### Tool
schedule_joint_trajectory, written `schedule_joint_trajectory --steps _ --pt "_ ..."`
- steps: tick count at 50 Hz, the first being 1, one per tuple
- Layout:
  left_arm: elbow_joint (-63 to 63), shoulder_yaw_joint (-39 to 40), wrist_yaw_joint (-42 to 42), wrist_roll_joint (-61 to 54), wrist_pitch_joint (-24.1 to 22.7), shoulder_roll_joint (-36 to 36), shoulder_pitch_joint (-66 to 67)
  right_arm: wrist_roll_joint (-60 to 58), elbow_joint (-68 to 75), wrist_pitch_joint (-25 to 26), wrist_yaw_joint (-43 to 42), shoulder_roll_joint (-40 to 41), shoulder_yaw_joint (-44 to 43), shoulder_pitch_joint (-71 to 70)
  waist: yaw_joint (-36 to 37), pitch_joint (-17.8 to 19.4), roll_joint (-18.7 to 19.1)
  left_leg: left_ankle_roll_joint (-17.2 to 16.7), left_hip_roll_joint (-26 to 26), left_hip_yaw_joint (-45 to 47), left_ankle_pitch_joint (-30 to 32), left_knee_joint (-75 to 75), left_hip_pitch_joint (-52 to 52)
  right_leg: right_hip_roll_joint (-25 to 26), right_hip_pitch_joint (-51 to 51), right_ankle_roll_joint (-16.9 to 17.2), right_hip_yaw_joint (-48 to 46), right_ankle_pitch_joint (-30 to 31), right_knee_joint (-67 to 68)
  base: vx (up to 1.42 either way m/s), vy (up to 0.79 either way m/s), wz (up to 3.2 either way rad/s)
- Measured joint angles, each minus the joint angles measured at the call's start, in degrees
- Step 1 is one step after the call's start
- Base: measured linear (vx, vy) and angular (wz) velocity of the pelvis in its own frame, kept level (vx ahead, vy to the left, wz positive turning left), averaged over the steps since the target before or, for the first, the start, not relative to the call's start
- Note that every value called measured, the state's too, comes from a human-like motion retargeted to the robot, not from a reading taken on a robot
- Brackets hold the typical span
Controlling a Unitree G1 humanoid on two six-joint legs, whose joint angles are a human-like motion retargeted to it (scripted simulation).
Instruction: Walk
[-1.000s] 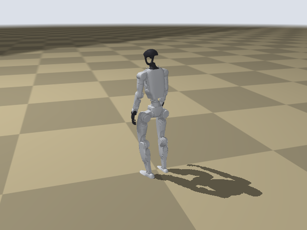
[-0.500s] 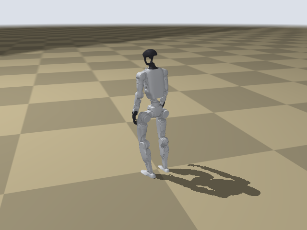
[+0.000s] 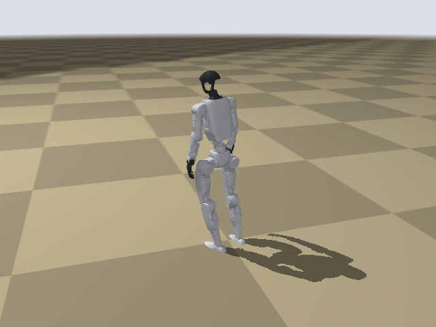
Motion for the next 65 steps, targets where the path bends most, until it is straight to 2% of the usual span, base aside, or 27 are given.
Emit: schedule_joint_trajectory --steps 10,13,16,22,28,36,41,47,55,60,65 --pt "-0.4 0.0 0.3 0.5 -0.1 1.9 0.0 -0.6 0.2 0.2 0.4 -0.7 -0.4 0.3 -0.2 1.0 -2.4 1.5 -4.5 -0.2 0.9 -4.9 4.2 -5.0 -6.8 0.8 1.0 -5.0 18.6 0.03 0.08 0.05" --pt "-0.7 -0.1 0.1 0.4 0.0 2.1 0.3 -0.4 0.1 0.2 0.4 -1.0 -0.8 0.3 -0.7 1.4 -3.2 1.8 -6.1 -0.5 1.5 -6.6 5.7 -7.3 -10.7 0.8 1.1 -3.8 27.6 0.03 0.06 0.09" --pt "-0.8 0.0 -0.1 0.3 0.2 2.3 0.4 -0.1 0.0 0.3 0.5 -1.3 -1.4 0.2 -1.4 1.9 -3.5 1.9 -7.1 -0.9 2.0 -8.2 7.1 -9.3 -14.7 -0.6 0.7 -4.3 35.9 0.04 0.06 0.10" --pt "-0.6 -0.3 -0.7 0.4 0.8 2.3 1.4 0.2 -0.2 0.2 0.6 -1.8 -2.3 0.6 -3.8 2.5 -3.4 1.7 -7.9 -2.5 2.7 -10.7 9.6 -9.2 -21.5 -1.0 2.0 -3.1 43.1 0.06 0.06 0.23" --pt "0.3 -0.5 -1.5 0.7 0.8 2.3 2.5 0.1 -0.4 0.2 0.7 -2.1 -2.3 1.9 -6.1 2.4 -1.7 0.9 -6.5 -4.4 2.5 -12.4 11.2 -5.7 -25.5 0.7 2.6 0.0 34.2 0.11 0.05 0.29" --pt "1.7 -1.1 -1.6 0.2 -0.3 3.8 3.2 0.0 -2.1 0.3 1.2 0.2 -0.5 2.7 -7.0 1.4 0.5 0.2 -4.9 -6.1 1.6 -12.8 12.9 -0.3 -26.8 5.0 5.4 9.2 12.9 0.15 0.00 0.23" --pt "2.4 -1.1 -1.0 -1.0 -0.8 3.2 3.1 0.4 -2.2 0.2 1.1 0.3 0.4 2.8 -6.5 0.6 1.4 -0.1 -4.5 -7.2 0.0 -11.5 13.8 1.2 -26.0 5.8 6.0 13.3 6.4 0.22 -0.07 0.18" --pt "2.8 -0.5 0.4 -3.3 -1.2 1.9 3.7 1.3 -2.1 -0.2 0.0 0.9 0.9 3.6 -5.5 -1.0 2.0 -0.8 -4.2 -8.4 -2.9 -7.4 14.5 1.8 -25.4 4.6 5.3 12.9 8.6 0.31 -0.10 0.14" --pt "3.4 1.4 1.1 -7.1 -1.8 0.0 2.1 2.9 -1.2 -0.8 -0.9 0.8 0.6 2.6 -5.6 -2.4 4.7 -4.4 -0.9 -9.4 -2.5 3.5 12.7 3.8 -22.4 0.7 3.2 6.4 10.4 0.33 -0.11 0.21" --pt "3.1 2.9 1.2 -9.6 -2.1 -0.4 0.4 4.5 -1.1 -1.3 -1.6 0.2 0.2 1.5 -5.9 -2.9 6.9 -7.7 2.5 -8.8 1.3 14.6 9.1 6.2 -19.0 -1.5 1.8 5.0 8.3 0.26 -0.10 0.19" --pt "1.7 4.2 1.8 -11.1 -2.3 -0.2 -0.7 5.6 -2.0 -1.7 -2.6 -0.2 -0.3 1.3 -5.5 -3.4 8.6 -11.2 6.4 -6.6 10.4 28.2 4.1 8.6 -15.9 -3.7 1.1 3.8 6.5 0.21 -0.08 0.14"
